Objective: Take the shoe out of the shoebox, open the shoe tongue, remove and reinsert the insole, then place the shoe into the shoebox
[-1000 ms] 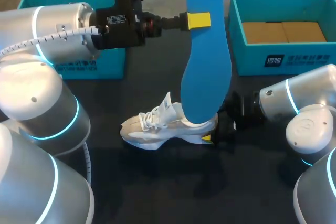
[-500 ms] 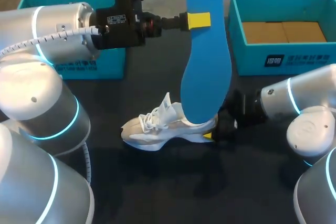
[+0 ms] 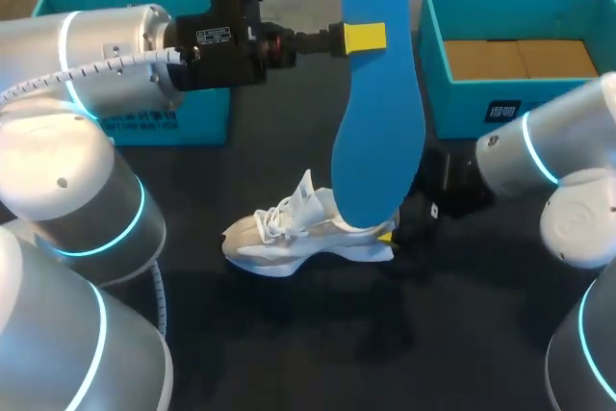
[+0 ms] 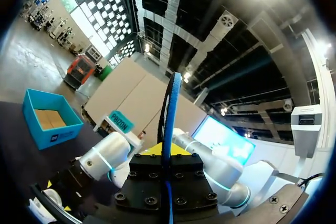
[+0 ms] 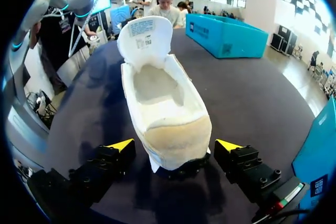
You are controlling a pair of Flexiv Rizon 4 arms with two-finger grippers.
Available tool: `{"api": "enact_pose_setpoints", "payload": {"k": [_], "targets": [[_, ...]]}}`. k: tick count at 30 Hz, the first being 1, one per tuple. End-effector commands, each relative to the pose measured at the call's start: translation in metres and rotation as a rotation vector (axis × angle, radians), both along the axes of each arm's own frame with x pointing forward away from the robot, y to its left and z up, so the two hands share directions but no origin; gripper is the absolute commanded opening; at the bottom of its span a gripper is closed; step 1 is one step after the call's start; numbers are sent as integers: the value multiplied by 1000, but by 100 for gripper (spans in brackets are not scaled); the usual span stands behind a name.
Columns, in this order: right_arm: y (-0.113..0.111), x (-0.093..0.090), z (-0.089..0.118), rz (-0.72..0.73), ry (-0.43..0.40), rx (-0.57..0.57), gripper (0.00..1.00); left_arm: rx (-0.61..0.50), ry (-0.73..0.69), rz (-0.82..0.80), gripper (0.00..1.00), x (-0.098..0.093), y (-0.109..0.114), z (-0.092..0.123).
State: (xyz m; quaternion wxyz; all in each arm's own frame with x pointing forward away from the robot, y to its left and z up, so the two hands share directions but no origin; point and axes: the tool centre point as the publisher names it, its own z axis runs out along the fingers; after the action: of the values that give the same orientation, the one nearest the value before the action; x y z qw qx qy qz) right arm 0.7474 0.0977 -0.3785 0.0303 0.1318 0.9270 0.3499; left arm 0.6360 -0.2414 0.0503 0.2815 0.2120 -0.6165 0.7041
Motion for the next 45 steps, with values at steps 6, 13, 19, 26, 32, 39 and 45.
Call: {"api": "enact_pose_setpoints", "payload": {"k": [6,13,19,26,32,39,45], "targets": [[4,1,27,-9,78,-289,100,-5,0,1,0,0,-1,-2],[7,-2,45,-39,109,-380,100,-5,0,1,0,0,-1,-2],[9,-4,57,-49,112,-437,100,-5,0,1,0,0,-1,-2],[13,-2,64,-11,92,-505,100,-5,0,1,0,0,-1,-2],[16,2,67,25,86,-540,100,-5,0,1,0,0,-1,-2],[18,8,71,59,90,-578,100,-5,0,1,0,0,-1,-2],[20,12,74,82,91,-598,100,-5,0,1,0,0,-1,-2]]}}
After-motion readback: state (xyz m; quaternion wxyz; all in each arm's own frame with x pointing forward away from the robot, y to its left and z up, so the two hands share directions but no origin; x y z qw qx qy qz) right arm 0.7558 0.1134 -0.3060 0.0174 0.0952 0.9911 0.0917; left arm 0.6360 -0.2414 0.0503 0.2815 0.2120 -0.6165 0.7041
